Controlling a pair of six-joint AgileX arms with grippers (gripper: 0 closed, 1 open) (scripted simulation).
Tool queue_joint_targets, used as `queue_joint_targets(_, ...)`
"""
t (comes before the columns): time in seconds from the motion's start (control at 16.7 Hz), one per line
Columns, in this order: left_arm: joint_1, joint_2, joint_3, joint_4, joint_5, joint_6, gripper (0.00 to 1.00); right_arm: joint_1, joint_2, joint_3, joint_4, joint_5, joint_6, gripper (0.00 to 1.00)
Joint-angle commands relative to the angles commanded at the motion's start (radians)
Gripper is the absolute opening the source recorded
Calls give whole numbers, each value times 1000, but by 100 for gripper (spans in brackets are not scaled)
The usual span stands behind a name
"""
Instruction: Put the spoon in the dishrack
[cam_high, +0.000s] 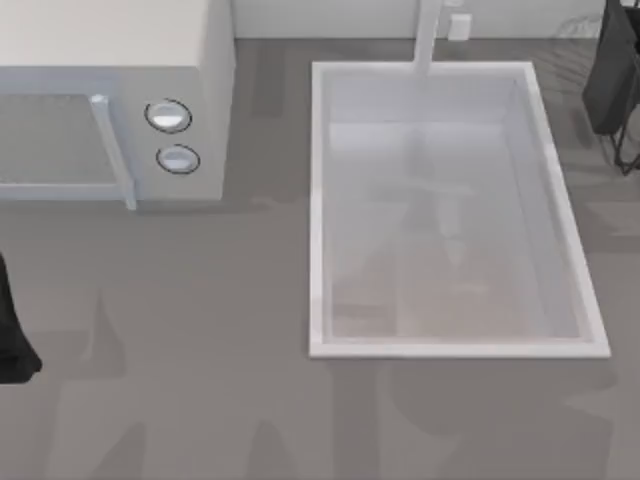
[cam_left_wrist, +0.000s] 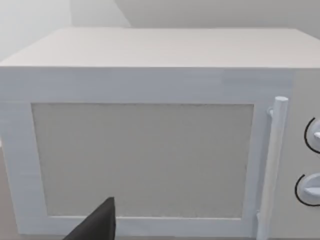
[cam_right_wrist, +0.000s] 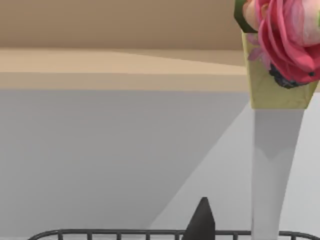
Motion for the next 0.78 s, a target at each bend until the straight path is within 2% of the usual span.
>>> queue_joint_targets(0.24, 0, 0, 0, 0, 0, 0, 100, 74, 144, -49, 179, 78, 3, 0)
queue_joint_targets(0.6, 0, 0, 0, 0, 0, 0, 100, 87, 167, -58, 204, 91, 4, 0)
queue_joint_targets(0.78, 0, 0, 0, 0, 0, 0, 100, 87, 167, -58, 204, 91, 4, 23)
